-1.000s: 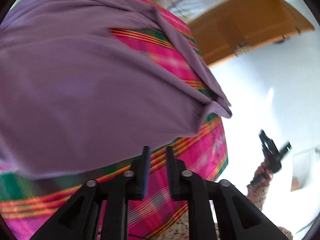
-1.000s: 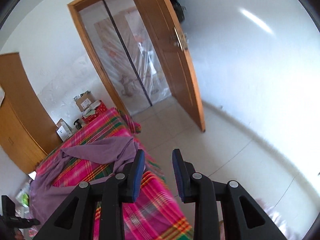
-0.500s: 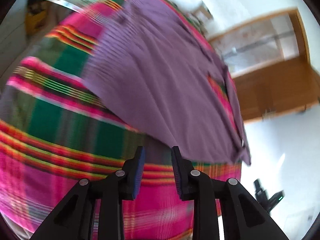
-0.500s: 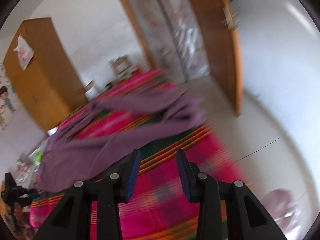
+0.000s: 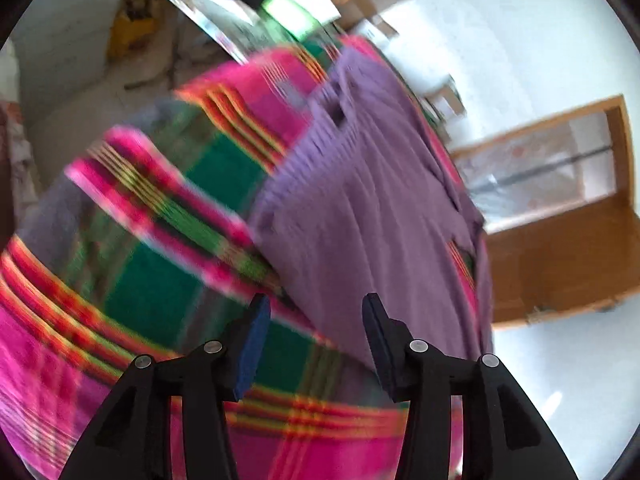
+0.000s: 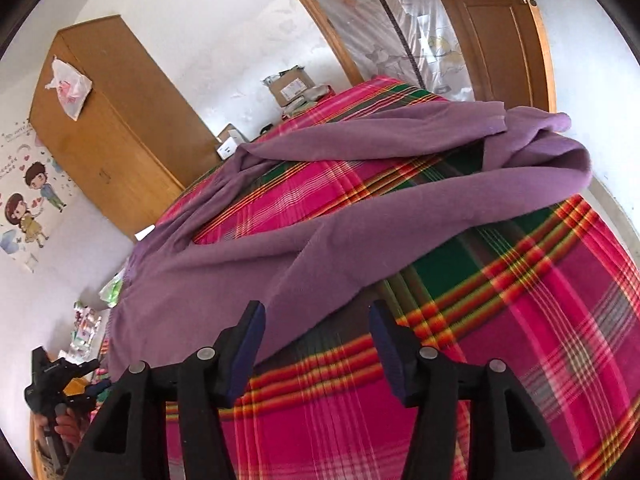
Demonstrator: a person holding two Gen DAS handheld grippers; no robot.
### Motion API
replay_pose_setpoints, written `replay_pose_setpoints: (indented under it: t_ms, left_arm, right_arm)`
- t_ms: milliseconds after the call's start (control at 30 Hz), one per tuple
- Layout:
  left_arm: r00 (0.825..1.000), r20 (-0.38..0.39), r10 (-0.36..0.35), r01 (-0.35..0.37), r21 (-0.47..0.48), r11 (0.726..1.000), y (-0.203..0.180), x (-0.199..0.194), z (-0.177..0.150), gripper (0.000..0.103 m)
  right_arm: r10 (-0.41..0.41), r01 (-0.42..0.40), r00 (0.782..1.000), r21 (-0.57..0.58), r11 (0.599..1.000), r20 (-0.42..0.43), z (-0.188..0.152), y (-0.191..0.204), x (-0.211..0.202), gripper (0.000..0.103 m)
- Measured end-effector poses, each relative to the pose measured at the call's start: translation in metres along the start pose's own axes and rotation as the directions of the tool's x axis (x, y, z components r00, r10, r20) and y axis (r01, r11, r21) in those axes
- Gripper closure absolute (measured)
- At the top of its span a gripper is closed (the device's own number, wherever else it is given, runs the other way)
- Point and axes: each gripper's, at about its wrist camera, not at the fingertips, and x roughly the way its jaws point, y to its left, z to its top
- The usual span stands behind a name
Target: Fold clothes
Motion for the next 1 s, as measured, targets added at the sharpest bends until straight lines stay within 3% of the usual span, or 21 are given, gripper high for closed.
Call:
replay_pose_setpoints:
  t_ms: [467, 533, 600, 800, 900, 967, 1000]
  left_arm:
    - [0.998, 0.056, 0.008, -0.003, -0.092, 0.996, 0.002, 0.005, 0.025, 0.057]
    - [0.998, 0.059, 0.023, -0.017, -0.097, 0.995, 0.003, 0.005, 0.025, 0.068]
    - [0.997, 0.06, 0.04, -0.034, -0.106, 0.994, 0.007, 0.006, 0.025, 0.092]
    - [0.997, 0.076, -0.029, 0.041, -0.166, 0.985, 0.026, 0.0, 0.024, 0.094]
    - [0.994, 0.1, -0.048, 0.065, -0.171, 0.983, 0.03, -0.01, 0.023, 0.094]
    - [0.992, 0.112, -0.064, 0.083, -0.173, 0.981, 0.032, -0.017, 0.021, 0.094]
    - [0.99, 0.12, -0.07, 0.09, -0.173, 0.981, 0.033, -0.02, 0.02, 0.094]
  right_arm:
    - [-0.066, 0.066, 0.998, 0.011, 0.998, 0.001, 0.002, 0.0, 0.03, 0.047]
    - [-0.065, 0.065, 0.998, 0.02, 0.998, 0.001, 0.004, -0.001, 0.031, 0.047]
    - [-0.069, 0.069, 0.998, 0.029, 0.997, 0.005, 0.005, -0.002, 0.032, 0.047]
    - [-0.116, 0.116, 0.993, 0.002, 0.993, 0.012, 0.005, 0.006, 0.036, 0.048]
    - [-0.132, 0.132, 0.991, 0.002, 0.991, 0.011, 0.004, 0.008, 0.037, 0.059]
    - [-0.153, 0.153, 0.988, 0.009, 0.988, 0.016, 0.004, 0.007, 0.037, 0.077]
    - [-0.167, 0.167, 0.986, 0.012, 0.986, 0.023, 0.004, 0.007, 0.036, 0.081]
